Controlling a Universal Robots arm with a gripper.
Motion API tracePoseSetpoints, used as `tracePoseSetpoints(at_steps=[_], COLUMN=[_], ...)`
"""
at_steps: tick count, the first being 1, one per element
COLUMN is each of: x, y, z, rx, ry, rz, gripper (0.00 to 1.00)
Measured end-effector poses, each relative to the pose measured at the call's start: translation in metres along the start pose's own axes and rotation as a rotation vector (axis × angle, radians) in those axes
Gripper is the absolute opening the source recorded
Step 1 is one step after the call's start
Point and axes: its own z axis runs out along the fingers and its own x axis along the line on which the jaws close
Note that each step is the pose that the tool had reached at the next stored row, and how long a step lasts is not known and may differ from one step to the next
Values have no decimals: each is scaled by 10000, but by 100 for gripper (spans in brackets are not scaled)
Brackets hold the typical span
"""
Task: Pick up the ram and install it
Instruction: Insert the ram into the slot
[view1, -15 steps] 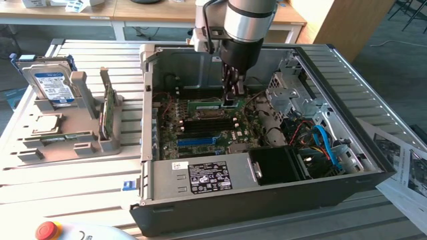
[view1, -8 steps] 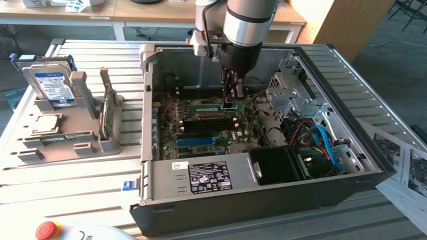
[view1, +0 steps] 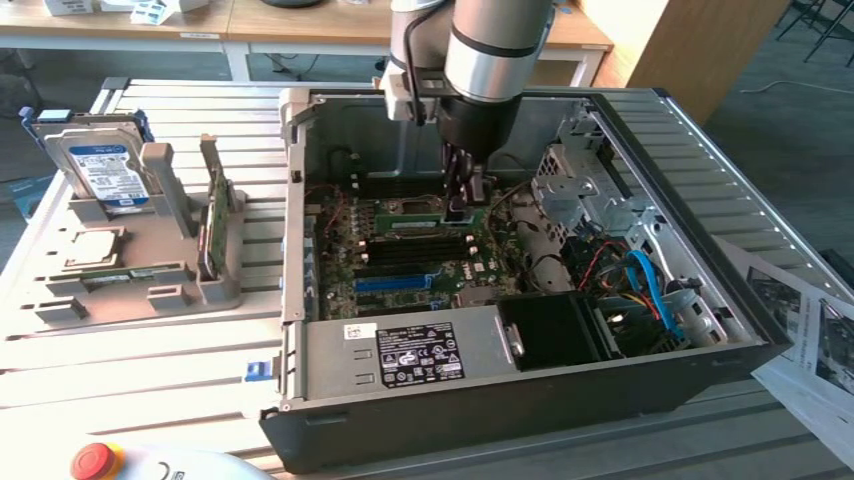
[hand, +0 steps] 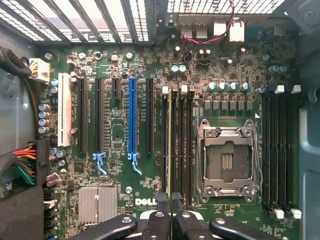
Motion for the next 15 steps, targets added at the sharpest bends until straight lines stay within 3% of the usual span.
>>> tracePoseSetpoints(at_steps=[15], x=[0], y=[0], z=[23], rx=[-17], ry=[1], rz=[-84], gripper=[12])
